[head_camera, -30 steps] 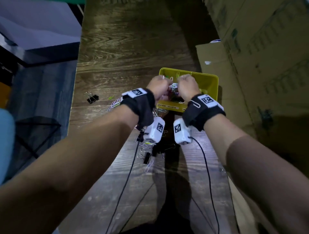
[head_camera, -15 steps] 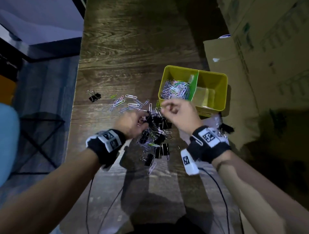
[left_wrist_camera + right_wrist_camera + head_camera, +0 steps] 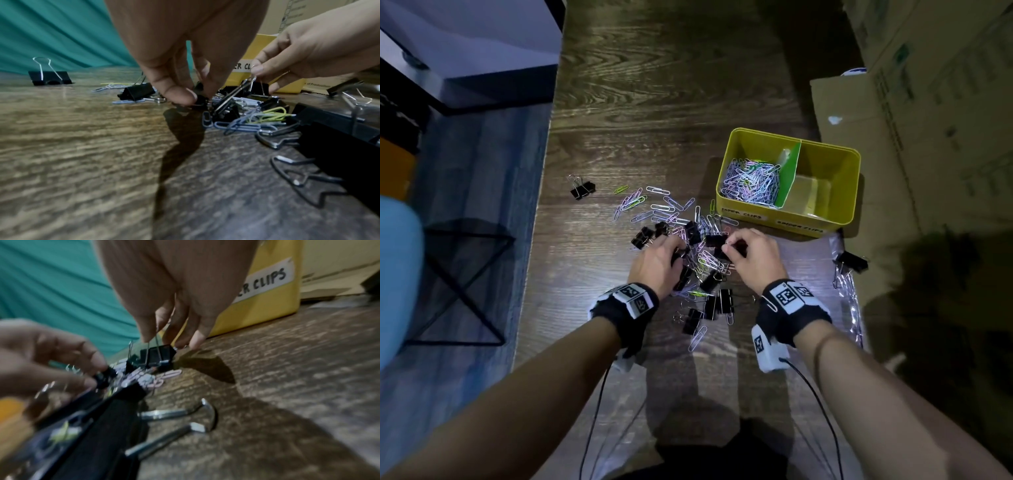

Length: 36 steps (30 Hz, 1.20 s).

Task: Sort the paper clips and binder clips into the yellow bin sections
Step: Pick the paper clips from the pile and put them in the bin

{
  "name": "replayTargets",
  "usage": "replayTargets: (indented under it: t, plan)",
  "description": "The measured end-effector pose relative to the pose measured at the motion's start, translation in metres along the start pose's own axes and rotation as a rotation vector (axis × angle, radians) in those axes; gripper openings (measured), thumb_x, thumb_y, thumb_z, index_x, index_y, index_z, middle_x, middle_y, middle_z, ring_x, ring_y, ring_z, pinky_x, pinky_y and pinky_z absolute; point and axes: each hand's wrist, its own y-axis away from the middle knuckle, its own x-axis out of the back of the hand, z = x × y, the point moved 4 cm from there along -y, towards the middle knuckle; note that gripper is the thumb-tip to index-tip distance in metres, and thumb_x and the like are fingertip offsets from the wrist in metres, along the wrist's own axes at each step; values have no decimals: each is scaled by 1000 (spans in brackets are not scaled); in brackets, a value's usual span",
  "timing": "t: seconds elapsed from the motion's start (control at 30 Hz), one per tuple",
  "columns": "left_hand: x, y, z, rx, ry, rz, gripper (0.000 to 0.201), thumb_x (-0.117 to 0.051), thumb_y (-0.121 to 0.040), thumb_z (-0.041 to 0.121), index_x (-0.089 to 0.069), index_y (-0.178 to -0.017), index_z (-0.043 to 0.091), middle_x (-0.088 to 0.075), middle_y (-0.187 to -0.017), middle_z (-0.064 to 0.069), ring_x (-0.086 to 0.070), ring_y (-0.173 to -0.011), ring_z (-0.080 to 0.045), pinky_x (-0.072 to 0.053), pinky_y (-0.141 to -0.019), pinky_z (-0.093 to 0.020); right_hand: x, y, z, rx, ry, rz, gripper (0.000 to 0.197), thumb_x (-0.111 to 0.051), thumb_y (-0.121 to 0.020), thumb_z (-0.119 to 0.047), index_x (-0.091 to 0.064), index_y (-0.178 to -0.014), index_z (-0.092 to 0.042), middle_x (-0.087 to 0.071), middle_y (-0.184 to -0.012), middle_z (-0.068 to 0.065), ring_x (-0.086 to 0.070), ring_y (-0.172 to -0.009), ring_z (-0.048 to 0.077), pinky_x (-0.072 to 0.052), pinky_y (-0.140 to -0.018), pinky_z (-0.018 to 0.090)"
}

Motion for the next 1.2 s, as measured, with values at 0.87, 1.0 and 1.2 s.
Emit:
replayTargets:
  t: [0.87,1.0,1.2]
  plan:
    - [-2,32,-20,39,-7,-236,44,-68,-77,44,-57,-116,27,-62,-79,2,-62,-80,-20,-50,-73,-28,-39,30,-7,-109,282,-201,41,-75,-73,-42,-62,-105,-18,-69,-93,11,-66,-86,30,-57,-74,40]
    - [-2,38,-15,-41,8,-149,39,-64,-83,31,-57,-120,20,-63,-81,-1,-61,-80,-22,-49,-73,-28,-43,30,-7,-203,72,-181,23,-76,-76,-24,-61,-93,-17,-67,-92,8,-65,-80,22,-55,-68,30]
    - [18,45,-29,-58,136,-16,32,-75,-75,29,-59,-96,12,-63,-88,4,-55,-67,-12,-43,-66,-12,-10,27,3,-226,-258,-110,18,-72,-80,-20,-56,-76,-27,-67,-88,1,-62,-79,15,-47,-67,24]
